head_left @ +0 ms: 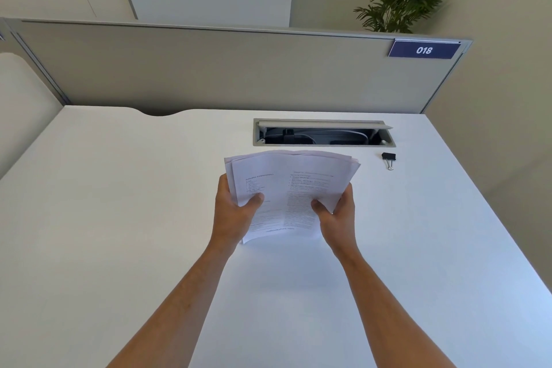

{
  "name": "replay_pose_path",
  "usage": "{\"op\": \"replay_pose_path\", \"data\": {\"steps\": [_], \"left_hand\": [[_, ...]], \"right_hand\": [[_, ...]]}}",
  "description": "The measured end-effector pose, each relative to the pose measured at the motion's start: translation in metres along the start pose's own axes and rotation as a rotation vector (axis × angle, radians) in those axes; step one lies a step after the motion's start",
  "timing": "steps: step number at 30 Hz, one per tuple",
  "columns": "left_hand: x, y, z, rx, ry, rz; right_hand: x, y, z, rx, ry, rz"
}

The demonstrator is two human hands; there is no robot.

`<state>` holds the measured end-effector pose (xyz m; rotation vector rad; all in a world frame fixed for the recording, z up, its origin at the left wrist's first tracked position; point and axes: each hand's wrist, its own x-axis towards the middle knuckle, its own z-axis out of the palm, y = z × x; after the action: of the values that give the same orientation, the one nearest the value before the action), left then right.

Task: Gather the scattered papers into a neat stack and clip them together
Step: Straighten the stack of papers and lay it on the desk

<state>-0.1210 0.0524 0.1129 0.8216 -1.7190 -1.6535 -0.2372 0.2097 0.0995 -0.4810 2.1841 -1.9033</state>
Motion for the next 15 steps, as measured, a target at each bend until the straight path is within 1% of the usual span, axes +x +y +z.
{"op": "replay_pose_path", "data": {"steps": [11,13,15], "left_hand": [[-0.002,0.003,0.003,-0.029,-0.033,-0.036],[-0.002,0.006,0.003,-0.075,-0.035,-0.042],[-0.001,0.008,0.003,-0.176,-0.022,-0.057]], "right_hand": [[0.006,0.004,-0.002,0.035,-0.017,-0.025],[0.005,0.011,-0.006,0.064,-0.010,-0.011],[0.002,0.023,-0.010,0.096,0.013,0.042]]}}
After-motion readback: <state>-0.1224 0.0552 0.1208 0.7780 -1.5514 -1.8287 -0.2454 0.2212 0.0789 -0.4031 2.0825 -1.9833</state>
